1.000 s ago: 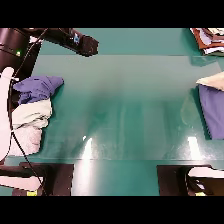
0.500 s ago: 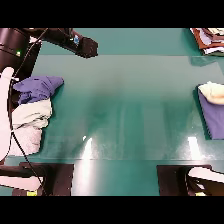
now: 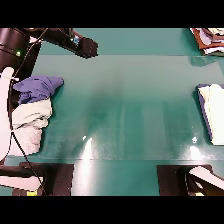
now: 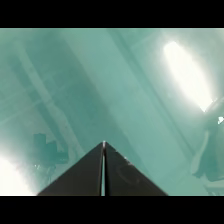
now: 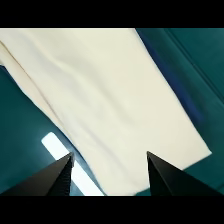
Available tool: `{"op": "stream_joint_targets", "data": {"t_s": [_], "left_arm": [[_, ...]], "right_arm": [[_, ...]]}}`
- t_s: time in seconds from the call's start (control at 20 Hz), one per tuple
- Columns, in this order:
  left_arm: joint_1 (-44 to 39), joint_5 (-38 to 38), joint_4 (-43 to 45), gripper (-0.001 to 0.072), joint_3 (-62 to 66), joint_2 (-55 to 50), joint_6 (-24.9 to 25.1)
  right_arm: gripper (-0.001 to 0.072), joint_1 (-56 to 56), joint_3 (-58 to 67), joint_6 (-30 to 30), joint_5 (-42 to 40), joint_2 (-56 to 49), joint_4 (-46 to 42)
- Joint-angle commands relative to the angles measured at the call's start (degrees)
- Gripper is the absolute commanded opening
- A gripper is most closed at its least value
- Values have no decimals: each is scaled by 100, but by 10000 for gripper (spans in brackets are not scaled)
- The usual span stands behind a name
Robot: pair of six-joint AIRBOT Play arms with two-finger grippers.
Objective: Fold the shirts.
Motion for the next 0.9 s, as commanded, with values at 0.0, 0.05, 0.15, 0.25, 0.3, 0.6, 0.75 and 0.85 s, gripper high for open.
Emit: {"op": "stream_joint_targets", "data": {"t_s": [0.0, 0.05, 0.15, 0.25, 0.3, 0.6, 0.75, 0.85], "left_arm": [[-4, 35, 7, 24, 0, -2, 2], [-4, 61, 7, 24, -2, -2, -2], [-4, -66, -4, 24, 0, 0, -15], [-4, 17, -4, 24, 0, 0, -15], [-4, 72, -2, 24, 0, 0, -15], [-4, 223, -4, 24, 0, 0, -15], [-4, 221, -4, 24, 0, 0, -15], [-4, 221, -4, 24, 0, -2, -15]], "right_arm": [[535, -9, -269, 101, -114, 181, 1467], [535, 240, -269, 101, -39, 146, 1829], [535, 940, -267, 98, 15, 63, 2201], [527, 1749, -264, 96, -2, -11, 2232], [527, 2135, -264, 94, -2, -55, 2232], [22, 4033, -251, -238, -24, -216, 2221], [22, 4476, -254, -273, -149, -216, 2221], [22, 4592, -254, -273, -153, -216, 2221]]}}
